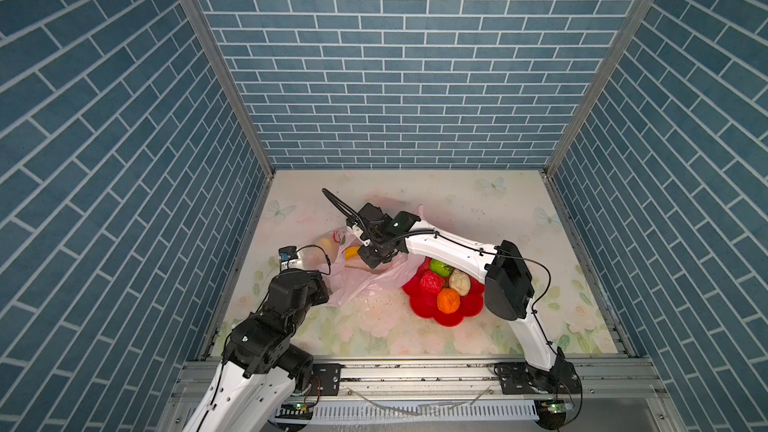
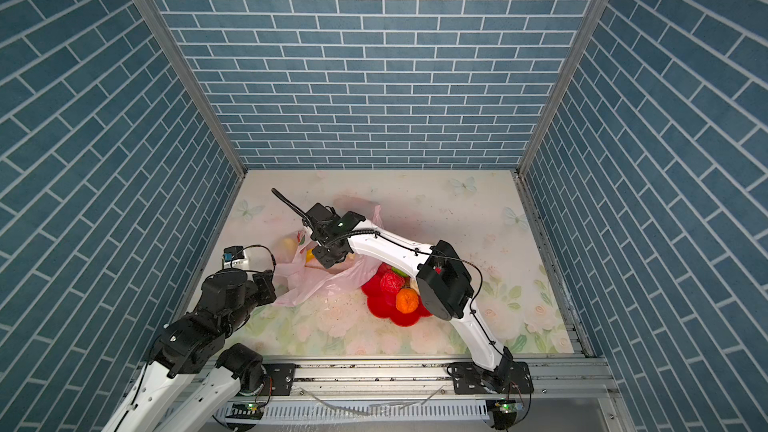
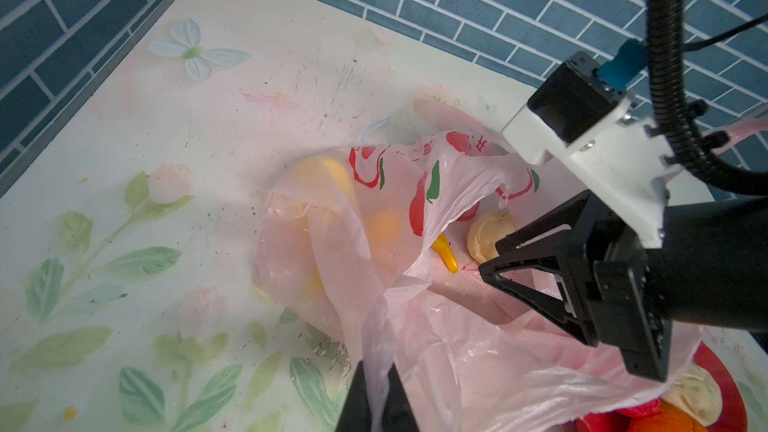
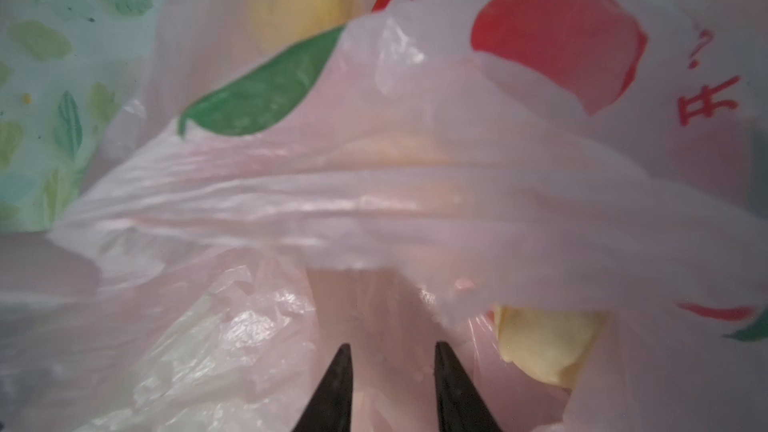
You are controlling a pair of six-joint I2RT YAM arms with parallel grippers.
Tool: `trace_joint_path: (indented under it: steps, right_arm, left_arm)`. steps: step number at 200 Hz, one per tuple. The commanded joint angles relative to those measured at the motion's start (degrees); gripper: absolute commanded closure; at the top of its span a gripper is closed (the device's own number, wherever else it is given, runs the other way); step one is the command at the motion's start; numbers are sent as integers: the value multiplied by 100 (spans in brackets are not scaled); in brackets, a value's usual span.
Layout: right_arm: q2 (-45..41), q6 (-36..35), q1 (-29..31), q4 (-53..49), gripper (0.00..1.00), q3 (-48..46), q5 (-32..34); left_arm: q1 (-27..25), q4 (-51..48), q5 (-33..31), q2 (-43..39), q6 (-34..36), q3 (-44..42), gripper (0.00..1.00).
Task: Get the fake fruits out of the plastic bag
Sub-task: 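Move the right gripper back into the bag toward the yellow banana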
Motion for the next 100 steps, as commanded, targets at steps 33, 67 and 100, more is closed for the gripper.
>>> trace_joint_path:
  steps: [33,67,100]
  right_arm:
    - [465,28,-306,211,64,201,-303]
    - [791,43,-400,214,64,488,-308]
    - [995,63,-412,270,64,634,-487]
  left_arm:
    - [28,-14,98,5,-97,-365,91]
    - [27,37,98,-3,-104,-435,92]
    - [23,71,130,-3,-121,-483,92]
